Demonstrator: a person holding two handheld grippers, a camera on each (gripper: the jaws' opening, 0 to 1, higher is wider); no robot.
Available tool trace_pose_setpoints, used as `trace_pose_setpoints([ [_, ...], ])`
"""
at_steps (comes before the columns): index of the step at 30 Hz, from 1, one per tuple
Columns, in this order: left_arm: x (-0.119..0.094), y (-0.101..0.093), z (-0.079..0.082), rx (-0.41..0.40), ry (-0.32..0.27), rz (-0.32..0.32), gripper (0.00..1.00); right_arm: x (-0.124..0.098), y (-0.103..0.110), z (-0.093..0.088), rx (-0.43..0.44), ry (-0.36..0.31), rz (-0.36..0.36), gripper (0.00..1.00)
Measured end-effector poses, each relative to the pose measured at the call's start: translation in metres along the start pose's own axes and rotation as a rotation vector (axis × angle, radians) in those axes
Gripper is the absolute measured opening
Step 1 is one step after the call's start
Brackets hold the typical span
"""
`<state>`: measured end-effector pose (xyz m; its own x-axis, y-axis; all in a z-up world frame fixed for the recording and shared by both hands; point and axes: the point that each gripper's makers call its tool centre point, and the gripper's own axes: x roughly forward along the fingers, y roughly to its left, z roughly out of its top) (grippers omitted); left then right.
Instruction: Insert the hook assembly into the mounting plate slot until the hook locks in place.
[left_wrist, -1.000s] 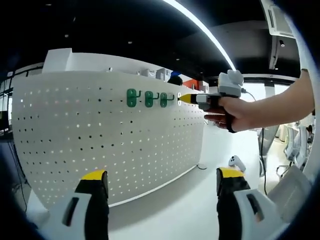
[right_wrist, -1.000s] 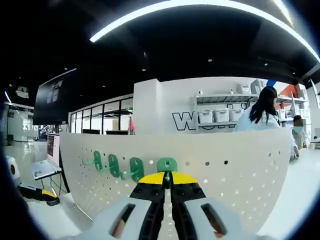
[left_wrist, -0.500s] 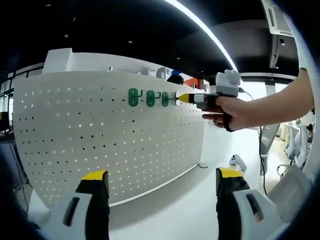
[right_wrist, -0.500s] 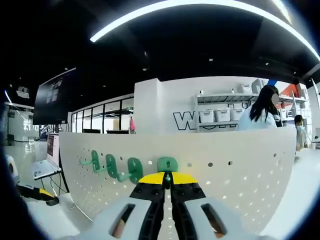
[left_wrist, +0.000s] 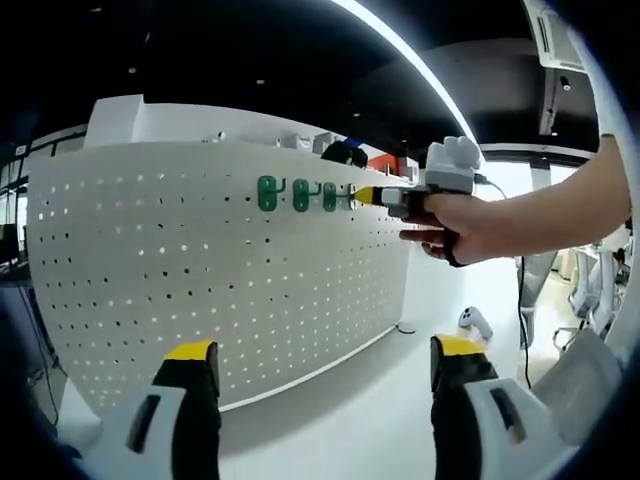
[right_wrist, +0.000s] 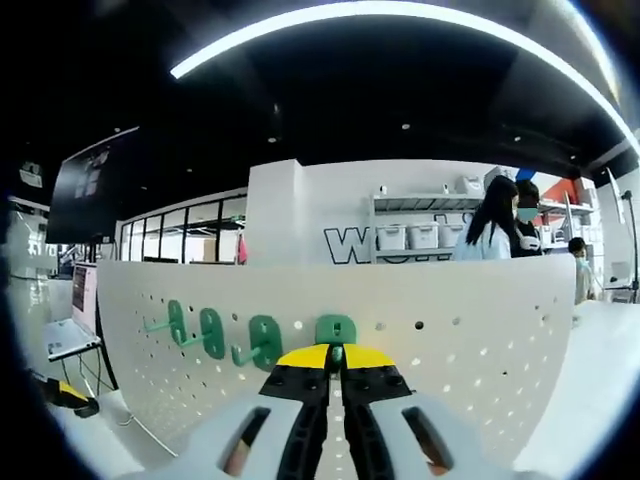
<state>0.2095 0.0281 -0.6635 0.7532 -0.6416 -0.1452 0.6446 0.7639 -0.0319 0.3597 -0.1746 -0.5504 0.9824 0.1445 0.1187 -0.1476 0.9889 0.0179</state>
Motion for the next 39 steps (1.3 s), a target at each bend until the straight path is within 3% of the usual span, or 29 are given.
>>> trace_pose_setpoints([
  [1, -0.001, 0.000, 0.000, 0.001, 0.000, 0.001, 0.89, -0.001, 0.000, 0.000, -0.007, 0.000, -0.001, 0.01],
  [2, -0.001, 0.001, 0.001, 0.001, 0.000, 0.002, 0.89, -0.002, 0.000, 0.001, -0.069, -0.004, 0.000, 0.01],
  [5, -0.003, 0.003, 0.001, -0.001, -0.003, 0.007, 0.89, -0.004, -0.004, 0.001, -0.055, -0.017, 0.004, 0.00],
  [7, -0.003, 0.003, 0.000, -0.004, -0.003, 0.009, 0.88, -0.003, -0.002, 0.005, -0.147, -0.017, 0.022, 0.00],
  [12, -0.003, 0.001, -0.005, -0.010, 0.007, 0.006, 0.88, 0.003, -0.004, -0.007, -0.122, 0.005, 0.027, 0.01],
  [14, -0.003, 0.000, -0.004, -0.010, 0.006, 0.003, 0.87, 0.003, -0.005, -0.004, -0.126, -0.029, 0.023, 0.01],
  [16, -0.002, -0.001, -0.003, -0.008, 0.003, 0.000, 0.87, 0.006, -0.006, -0.003, -0.069, -0.027, 0.016, 0.01],
  [22, -0.003, 0.002, -0.006, -0.014, 0.008, 0.005, 0.86, 0.005, -0.007, -0.004, -0.065, -0.020, 0.011, 0.02],
  [28, -0.003, -0.001, -0.007, -0.016, 0.010, 0.002, 0.86, 0.001, -0.003, -0.010, -0.070, 0.015, 0.053, 0.02],
  [39, -0.005, 0.002, -0.007, -0.014, 0.010, 0.009, 0.86, -0.010, -0.004, -0.014, -0.074, 0.038, 0.107, 0.29],
])
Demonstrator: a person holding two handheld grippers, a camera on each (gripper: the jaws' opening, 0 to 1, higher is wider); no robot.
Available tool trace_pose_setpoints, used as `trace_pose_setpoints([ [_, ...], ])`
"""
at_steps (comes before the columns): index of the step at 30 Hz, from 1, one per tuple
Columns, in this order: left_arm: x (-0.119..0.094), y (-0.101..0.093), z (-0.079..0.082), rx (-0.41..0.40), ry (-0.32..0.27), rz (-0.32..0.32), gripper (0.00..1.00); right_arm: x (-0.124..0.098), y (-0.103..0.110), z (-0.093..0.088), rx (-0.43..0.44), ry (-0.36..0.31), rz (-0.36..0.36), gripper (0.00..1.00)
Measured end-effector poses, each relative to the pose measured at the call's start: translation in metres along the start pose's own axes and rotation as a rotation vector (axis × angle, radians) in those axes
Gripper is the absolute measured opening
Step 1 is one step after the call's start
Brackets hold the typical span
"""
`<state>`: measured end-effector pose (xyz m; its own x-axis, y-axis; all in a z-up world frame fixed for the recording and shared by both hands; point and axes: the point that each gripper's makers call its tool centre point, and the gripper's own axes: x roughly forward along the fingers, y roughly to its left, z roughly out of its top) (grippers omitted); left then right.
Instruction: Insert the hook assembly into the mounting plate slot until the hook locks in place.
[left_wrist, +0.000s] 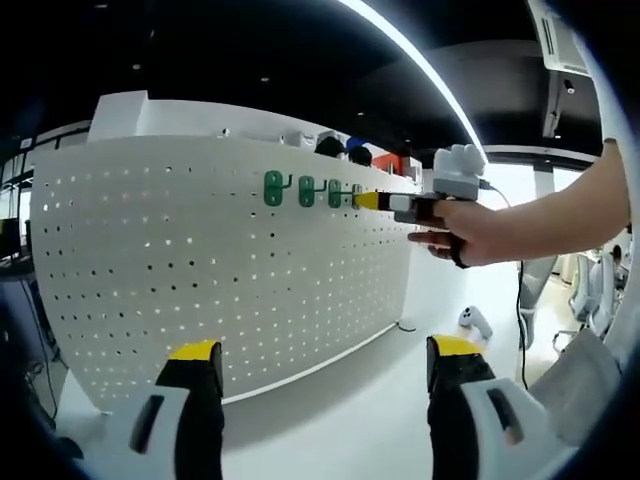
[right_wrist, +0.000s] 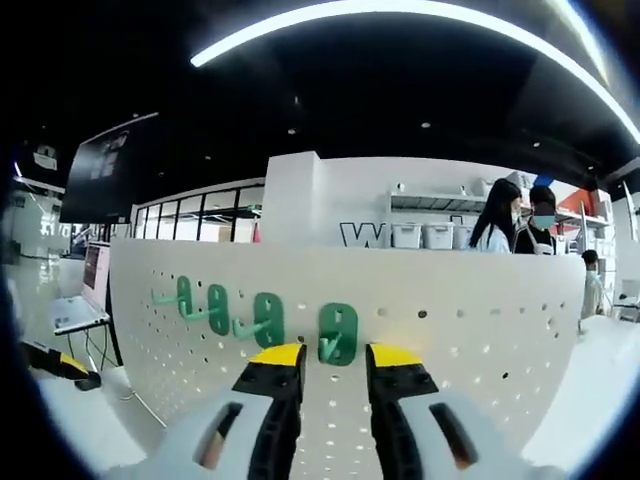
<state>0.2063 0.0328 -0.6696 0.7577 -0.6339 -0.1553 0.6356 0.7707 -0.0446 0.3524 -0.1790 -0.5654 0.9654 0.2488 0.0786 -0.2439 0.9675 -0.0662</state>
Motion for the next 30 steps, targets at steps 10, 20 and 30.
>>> trace_pose_setpoints([
  [10, 0.001, -0.001, 0.000, -0.004, -0.001, -0.005, 0.87, -0.017, 0.034, 0.002, 0.015, -0.032, 0.185, 0.51],
  [20, 0.001, 0.000, 0.002, 0.000, -0.003, -0.006, 0.87, -0.016, 0.036, 0.001, 0.024, -0.027, 0.194, 0.57],
  [30, 0.001, -0.002, 0.001, 0.001, -0.001, -0.010, 0.87, -0.017, 0.038, 0.002, 0.033, -0.038, 0.201, 0.70],
])
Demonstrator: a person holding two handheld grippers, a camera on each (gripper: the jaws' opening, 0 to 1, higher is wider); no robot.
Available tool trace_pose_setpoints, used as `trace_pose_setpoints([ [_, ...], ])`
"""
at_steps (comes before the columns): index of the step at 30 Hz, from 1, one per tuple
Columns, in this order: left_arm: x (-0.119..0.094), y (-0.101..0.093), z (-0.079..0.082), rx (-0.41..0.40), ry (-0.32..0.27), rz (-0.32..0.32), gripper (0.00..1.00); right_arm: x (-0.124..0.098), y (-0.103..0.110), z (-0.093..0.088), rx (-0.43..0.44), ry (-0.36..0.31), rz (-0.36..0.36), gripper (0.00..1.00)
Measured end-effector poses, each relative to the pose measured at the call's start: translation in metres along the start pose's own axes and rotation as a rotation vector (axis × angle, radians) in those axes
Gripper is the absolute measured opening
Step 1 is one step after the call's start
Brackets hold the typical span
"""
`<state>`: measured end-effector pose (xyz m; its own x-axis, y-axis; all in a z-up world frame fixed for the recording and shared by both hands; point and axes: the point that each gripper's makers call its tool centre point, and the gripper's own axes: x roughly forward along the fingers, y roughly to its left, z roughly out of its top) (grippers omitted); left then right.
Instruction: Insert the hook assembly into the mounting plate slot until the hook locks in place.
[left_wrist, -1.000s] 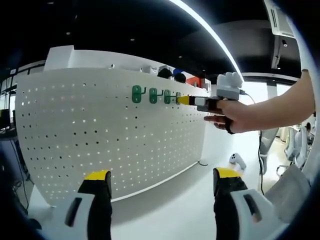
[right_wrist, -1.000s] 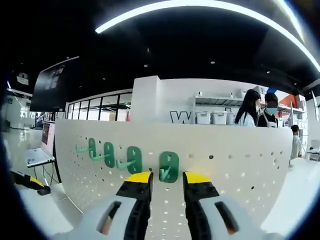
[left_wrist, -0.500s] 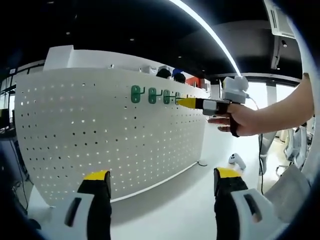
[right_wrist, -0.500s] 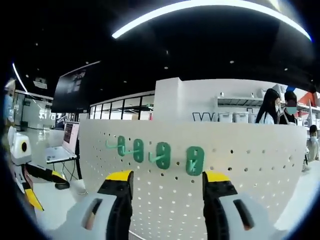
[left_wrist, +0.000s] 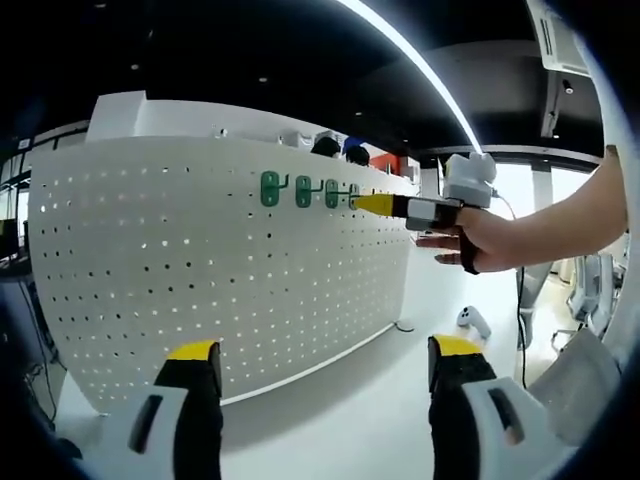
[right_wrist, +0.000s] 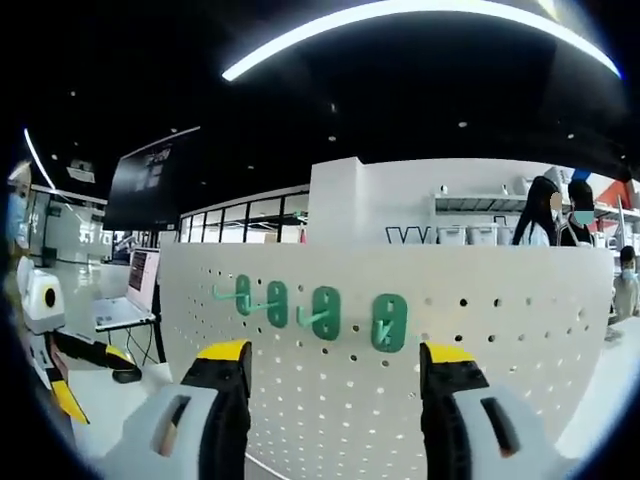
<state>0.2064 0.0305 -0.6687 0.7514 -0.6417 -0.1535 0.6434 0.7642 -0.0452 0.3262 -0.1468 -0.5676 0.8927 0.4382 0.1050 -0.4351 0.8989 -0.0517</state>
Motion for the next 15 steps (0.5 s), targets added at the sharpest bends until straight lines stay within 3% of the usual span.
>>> trace_pose_setpoints([
  [5, 0.0002, 0.0009, 0.0003, -0.002, -0.004, 0.001, 0.88, -0.0004, -0.0006, -0.0029, 0.006, 0.006, -0.005, 0.76],
  [15, 0.0001, 0.0008, 0.0029, -0.004, -0.011, 0.002, 0.88, -0.0005, 0.0022, -0.0027, 0.012, 0.005, 0.008, 0.74],
])
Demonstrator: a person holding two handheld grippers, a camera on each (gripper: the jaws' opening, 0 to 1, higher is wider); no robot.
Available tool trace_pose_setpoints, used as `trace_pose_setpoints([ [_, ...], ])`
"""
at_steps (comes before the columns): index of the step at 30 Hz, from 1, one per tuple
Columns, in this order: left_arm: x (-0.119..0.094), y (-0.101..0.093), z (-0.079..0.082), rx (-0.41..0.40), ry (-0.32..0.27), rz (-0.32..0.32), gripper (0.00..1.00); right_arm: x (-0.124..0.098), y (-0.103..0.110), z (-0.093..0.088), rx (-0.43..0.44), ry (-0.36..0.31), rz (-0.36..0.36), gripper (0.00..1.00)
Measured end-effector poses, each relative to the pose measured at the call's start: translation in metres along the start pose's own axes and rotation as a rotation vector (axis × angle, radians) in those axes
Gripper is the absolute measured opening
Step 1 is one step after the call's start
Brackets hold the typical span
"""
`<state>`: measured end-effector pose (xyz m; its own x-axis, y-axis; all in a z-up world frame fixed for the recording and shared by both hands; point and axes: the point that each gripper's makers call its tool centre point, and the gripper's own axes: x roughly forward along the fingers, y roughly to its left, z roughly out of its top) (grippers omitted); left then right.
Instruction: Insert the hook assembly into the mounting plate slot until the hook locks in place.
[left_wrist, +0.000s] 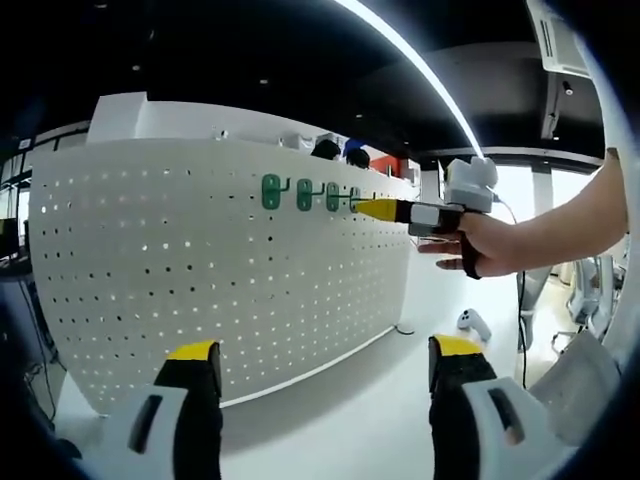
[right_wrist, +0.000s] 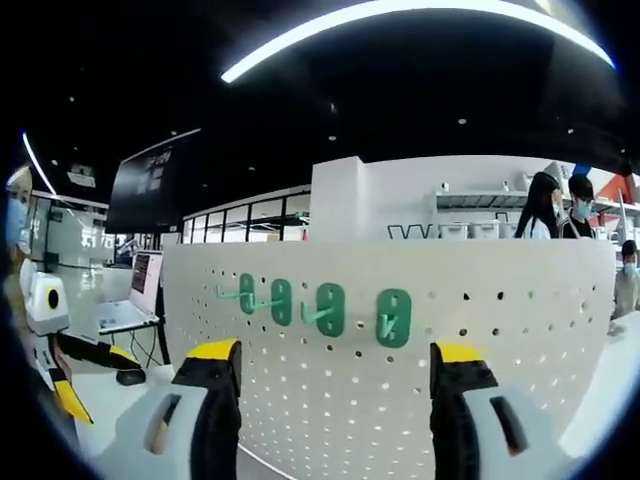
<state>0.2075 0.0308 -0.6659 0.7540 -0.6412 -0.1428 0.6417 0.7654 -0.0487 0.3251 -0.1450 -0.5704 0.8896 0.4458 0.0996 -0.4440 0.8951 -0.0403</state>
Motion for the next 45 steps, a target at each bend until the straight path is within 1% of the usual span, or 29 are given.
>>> trace_pose_setpoints([
  [10, 0.000, 0.002, 0.003, 0.000, -0.010, 0.005, 0.88, -0.012, 0.004, -0.002, 0.000, 0.007, 0.019, 0.74],
  [18, 0.001, 0.002, 0.005, 0.005, -0.013, 0.005, 0.88, -0.032, 0.006, -0.012, 0.009, 0.024, 0.020, 0.73],
  [23, 0.001, 0.001, 0.006, 0.003, -0.017, 0.004, 0.88, -0.046, 0.006, -0.021, 0.017, 0.040, 0.012, 0.73],
  [35, -0.002, -0.001, 0.010, 0.015, -0.025, 0.003, 0.89, -0.075, 0.010, -0.028, 0.032, 0.045, 0.002, 0.74],
  [39, -0.005, -0.003, 0.009, 0.025, -0.021, 0.002, 0.90, -0.085, 0.012, -0.031, 0.035, 0.048, 0.001, 0.75],
  [45, -0.011, -0.002, 0.006, 0.021, -0.017, 0.009, 0.90, -0.098, 0.015, -0.036, 0.040, 0.058, 0.001, 0.75],
])
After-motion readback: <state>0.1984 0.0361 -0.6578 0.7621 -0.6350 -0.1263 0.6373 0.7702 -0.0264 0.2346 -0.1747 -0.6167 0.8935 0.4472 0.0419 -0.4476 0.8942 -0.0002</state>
